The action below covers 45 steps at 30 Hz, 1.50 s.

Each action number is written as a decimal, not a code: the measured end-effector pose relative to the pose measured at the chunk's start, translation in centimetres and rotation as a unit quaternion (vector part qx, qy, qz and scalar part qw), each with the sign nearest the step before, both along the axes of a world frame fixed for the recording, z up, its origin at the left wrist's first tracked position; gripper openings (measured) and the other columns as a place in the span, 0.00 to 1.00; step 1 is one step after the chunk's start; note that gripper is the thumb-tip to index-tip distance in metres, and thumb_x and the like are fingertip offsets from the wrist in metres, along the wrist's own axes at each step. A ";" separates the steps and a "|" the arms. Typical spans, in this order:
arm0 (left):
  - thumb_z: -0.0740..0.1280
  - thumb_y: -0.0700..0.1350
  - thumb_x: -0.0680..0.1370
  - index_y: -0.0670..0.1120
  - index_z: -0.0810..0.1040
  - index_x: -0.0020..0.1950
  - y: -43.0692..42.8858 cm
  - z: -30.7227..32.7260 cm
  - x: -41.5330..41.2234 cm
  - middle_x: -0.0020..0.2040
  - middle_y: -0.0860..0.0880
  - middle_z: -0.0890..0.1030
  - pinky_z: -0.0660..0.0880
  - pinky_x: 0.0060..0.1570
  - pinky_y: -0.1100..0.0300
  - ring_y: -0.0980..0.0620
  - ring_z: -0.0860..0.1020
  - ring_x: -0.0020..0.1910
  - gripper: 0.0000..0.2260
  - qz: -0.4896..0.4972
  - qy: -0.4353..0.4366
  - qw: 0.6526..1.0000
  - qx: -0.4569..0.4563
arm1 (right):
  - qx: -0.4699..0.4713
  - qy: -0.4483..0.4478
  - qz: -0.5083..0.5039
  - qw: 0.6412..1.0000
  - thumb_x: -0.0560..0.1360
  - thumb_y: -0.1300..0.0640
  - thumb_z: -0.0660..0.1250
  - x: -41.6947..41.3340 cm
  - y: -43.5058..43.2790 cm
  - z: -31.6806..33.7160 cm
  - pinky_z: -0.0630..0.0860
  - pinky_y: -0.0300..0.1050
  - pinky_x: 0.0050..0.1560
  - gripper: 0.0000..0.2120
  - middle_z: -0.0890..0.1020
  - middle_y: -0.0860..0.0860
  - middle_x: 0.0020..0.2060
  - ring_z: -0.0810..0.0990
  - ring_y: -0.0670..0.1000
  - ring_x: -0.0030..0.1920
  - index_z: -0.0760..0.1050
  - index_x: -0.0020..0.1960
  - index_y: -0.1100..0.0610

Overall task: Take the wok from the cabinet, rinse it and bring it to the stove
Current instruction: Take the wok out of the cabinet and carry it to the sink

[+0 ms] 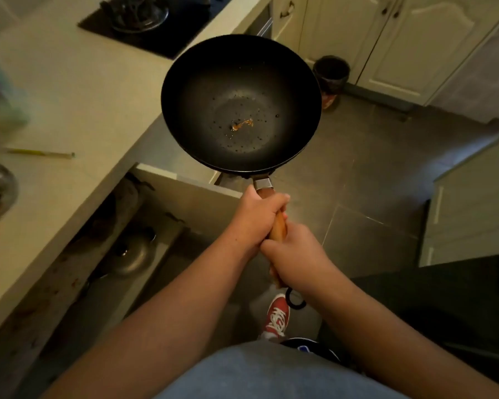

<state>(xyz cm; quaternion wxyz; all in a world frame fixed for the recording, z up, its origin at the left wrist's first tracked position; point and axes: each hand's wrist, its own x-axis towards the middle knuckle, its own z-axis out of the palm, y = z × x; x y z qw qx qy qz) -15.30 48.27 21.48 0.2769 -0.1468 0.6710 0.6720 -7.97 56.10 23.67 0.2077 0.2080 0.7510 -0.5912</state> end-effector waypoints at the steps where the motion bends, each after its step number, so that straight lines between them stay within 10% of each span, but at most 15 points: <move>1: 0.69 0.42 0.77 0.43 0.71 0.61 1.0 -0.2 -1.1 0.36 0.48 0.78 0.78 0.29 0.65 0.57 0.78 0.29 0.15 -0.011 -0.006 1.000 -0.001 | -0.012 -0.003 -0.012 1.000 0.73 0.65 0.66 -0.9 0.9 -0.3 0.76 0.45 0.26 0.02 0.77 0.55 0.28 0.76 0.52 0.25 0.75 0.43 0.60; 10: 0.68 0.42 0.78 0.43 0.74 0.54 9.6 -2.6 -10.1 0.37 0.48 0.78 0.79 0.37 0.60 0.54 0.78 0.34 0.07 -0.100 0.002 0.995 -0.010 | -0.207 -0.108 -0.136 0.963 0.75 0.64 0.66 -9.2 8.7 -2.2 0.75 0.41 0.25 0.06 0.77 0.50 0.28 0.76 0.46 0.24 0.75 0.51 0.59; 45: 0.68 0.46 0.77 0.47 0.73 0.57 54.0 -3.8 -48.9 0.40 0.48 0.81 0.79 0.39 0.61 0.55 0.81 0.36 0.11 -0.267 0.044 0.962 -0.042 | -0.142 -0.004 -0.251 0.957 0.68 0.68 0.61 -45.6 50.0 -3.5 0.74 0.41 0.22 0.07 0.75 0.52 0.22 0.74 0.48 0.20 0.74 0.34 0.61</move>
